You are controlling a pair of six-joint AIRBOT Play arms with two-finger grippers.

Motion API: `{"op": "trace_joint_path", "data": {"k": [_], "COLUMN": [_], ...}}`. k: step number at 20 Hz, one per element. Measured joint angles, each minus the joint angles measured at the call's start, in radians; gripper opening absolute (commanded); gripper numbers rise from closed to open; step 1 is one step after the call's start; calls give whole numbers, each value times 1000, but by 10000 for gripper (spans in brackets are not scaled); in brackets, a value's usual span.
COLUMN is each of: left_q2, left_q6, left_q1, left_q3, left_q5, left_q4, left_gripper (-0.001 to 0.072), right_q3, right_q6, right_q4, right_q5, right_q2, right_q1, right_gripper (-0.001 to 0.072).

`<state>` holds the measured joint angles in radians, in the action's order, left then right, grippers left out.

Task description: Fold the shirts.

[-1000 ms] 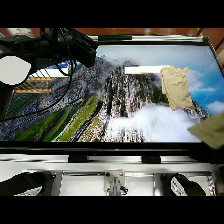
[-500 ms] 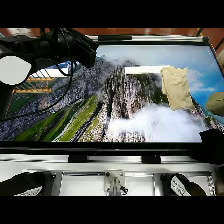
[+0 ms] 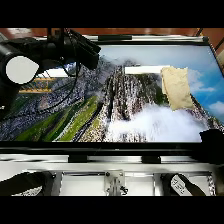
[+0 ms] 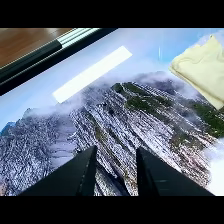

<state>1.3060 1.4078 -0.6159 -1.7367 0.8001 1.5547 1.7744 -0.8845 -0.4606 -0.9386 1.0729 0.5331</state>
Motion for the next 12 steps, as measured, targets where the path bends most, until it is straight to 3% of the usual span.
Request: {"op": "trace_joint_path", "data": {"k": [8,12], "left_q2": [12,13], "left_q6": [0,0], "left_q1": [0,0], "left_q3": [2,2], "left_q5": [55,92], "left_q4": [0,0], "left_gripper": [330,330], "right_q3": [0,1], "right_q6": [-1,-15], "right_q4": [16,-63], "right_q5": [36,41], "right_q2": [0,0], "right_q1": [90,171], "right_gripper": [64,64]}}
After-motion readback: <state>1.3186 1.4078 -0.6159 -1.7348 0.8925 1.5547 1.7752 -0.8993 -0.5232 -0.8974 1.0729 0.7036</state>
